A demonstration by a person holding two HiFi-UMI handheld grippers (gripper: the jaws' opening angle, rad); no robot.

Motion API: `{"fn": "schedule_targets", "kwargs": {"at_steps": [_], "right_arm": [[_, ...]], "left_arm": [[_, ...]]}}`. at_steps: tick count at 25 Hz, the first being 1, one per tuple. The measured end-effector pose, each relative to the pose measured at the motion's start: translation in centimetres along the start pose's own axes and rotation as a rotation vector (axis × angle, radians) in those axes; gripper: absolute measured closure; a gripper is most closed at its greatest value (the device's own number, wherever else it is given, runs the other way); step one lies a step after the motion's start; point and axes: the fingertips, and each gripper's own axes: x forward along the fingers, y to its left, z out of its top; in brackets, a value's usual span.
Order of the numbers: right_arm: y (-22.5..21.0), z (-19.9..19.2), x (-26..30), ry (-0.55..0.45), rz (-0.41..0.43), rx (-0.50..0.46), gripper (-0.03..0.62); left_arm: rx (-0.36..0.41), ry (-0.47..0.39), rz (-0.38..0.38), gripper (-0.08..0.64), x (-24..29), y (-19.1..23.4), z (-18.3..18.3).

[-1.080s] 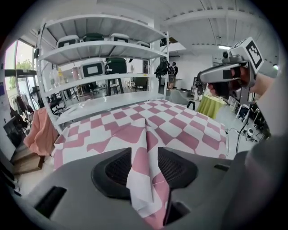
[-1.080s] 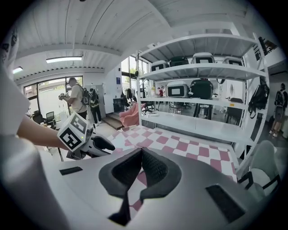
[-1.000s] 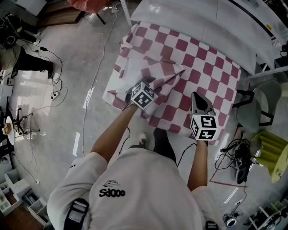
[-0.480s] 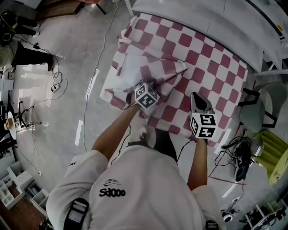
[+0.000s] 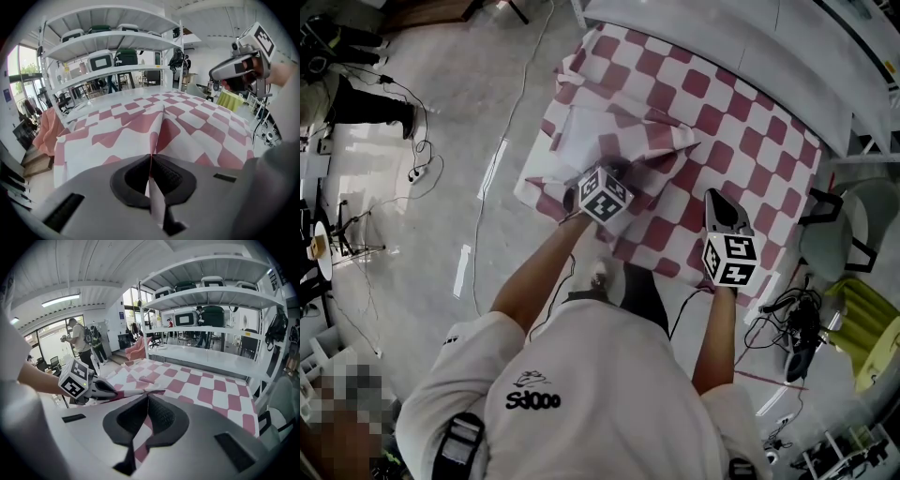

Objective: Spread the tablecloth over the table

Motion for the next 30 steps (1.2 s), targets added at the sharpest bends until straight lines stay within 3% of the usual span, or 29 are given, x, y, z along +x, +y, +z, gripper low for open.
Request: {"fn": "schedule_targets", "kwargs": {"at_steps": [9,23,30], "right_arm": [[4.2,1.8,-1.7,-0.047,0.016,-0.039,0.569],[10.1,4.3,-1.4,-0.092,0.112,-0.105,0.569],[10.7,6.3,1.2,-0.089,0.204,-0.151,0.569]], "left_arm": [[-0.058,-0.069,0.091,0.531,-6.3,2.6,-1.3],[-0.185,-0.081,0.215,0.53,-13.6,5.4,-6.8],[-0.316,-0.093,0.322,0.531,-16.1,8.4,-8.1]]}}
